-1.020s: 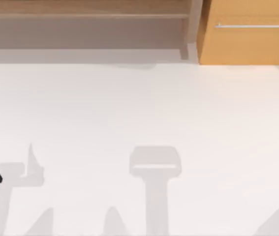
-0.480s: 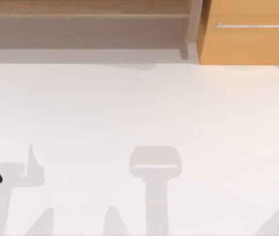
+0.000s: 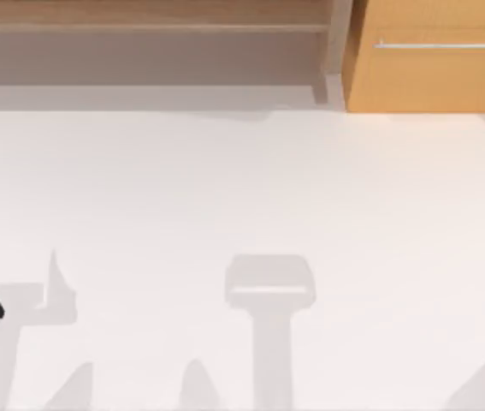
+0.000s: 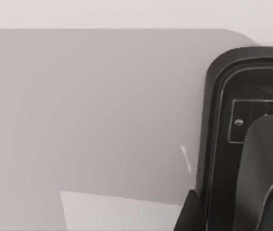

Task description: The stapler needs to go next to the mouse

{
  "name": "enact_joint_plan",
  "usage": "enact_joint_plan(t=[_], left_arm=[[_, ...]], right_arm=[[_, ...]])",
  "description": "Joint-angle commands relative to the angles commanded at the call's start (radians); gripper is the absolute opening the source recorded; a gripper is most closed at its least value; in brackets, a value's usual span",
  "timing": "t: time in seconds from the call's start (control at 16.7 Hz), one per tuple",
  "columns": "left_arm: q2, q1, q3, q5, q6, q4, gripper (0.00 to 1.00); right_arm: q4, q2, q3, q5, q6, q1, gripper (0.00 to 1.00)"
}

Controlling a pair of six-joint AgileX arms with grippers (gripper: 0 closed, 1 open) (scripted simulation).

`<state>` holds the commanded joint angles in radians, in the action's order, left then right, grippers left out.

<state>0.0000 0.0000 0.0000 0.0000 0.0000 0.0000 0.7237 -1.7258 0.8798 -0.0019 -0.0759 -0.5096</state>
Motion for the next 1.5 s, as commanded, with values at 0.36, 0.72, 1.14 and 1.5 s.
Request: enact_joint_plan(t=[0.36, 0.72, 1.14, 1.5], left_arm=[[0.0, 0.0, 0.0, 0.0, 0.0, 0.0, 1.0], [0.0, 0.0, 0.0, 0.0, 0.0, 0.0, 1.0], [0.0, 0.0, 0.0, 0.0, 0.0, 0.0, 1.0], [0.0, 0.0, 0.0, 0.0, 0.0, 0.0, 1.0]], right_arm=[[0.113, 0.048, 0.051, 0.0, -0.001, -0.001, 0.0], [0.126, 0.062, 0.064, -0.001, 0.001, 0.001, 0.0], [0.148, 0.094, 0.075, -0.031, 0.111, 0.218, 0.0], [0.165, 0.081, 0.076, -0.058, 0.194, 0.506, 0.0]])
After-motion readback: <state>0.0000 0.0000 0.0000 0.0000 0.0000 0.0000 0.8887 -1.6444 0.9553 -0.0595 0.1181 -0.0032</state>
